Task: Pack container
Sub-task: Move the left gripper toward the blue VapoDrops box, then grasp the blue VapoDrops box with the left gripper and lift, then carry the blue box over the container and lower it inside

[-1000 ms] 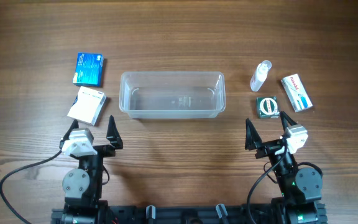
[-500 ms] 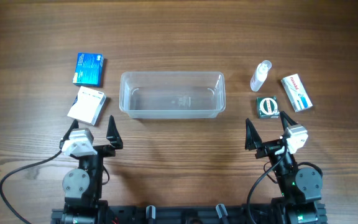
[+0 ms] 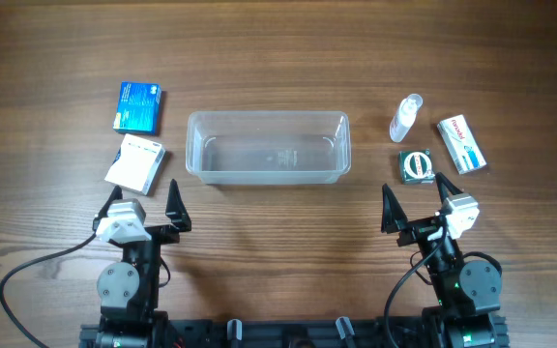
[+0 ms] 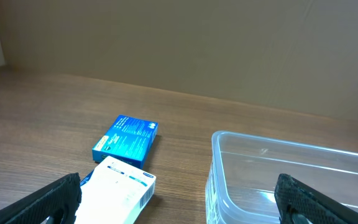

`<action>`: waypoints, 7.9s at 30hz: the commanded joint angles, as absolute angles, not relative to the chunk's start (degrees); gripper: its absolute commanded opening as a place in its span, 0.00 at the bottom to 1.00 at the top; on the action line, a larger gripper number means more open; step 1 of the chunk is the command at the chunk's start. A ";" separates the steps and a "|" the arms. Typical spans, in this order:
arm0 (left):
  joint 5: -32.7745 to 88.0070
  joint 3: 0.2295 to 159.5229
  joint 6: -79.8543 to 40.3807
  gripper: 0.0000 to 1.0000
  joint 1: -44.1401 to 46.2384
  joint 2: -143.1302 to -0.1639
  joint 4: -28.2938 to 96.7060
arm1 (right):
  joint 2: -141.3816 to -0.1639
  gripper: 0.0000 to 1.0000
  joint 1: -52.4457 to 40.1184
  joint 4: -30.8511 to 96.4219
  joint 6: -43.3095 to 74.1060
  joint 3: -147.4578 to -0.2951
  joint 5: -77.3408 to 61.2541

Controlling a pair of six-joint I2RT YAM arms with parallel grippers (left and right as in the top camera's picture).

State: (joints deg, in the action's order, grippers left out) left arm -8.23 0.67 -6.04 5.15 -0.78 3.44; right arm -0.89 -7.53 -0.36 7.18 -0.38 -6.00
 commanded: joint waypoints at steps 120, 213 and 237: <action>15.73 79.83 29.82 1.00 -14.41 -108.73 33.61 | -0.64 1.00 -7.16 -0.49 6.15 -0.30 -6.94; -4.58 72.99 -18.57 0.60 21.52 -97.03 42.61 | -0.64 1.00 -7.16 -0.49 6.15 -0.30 -6.94; -9.74 63.79 -16.71 0.80 20.82 -97.08 35.33 | -0.64 1.00 -7.16 -0.49 6.15 -0.30 -6.94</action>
State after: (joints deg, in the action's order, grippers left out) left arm -8.34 63.99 -17.04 21.28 -96.75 35.68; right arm -0.89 -7.53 -0.27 7.18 -0.38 -6.02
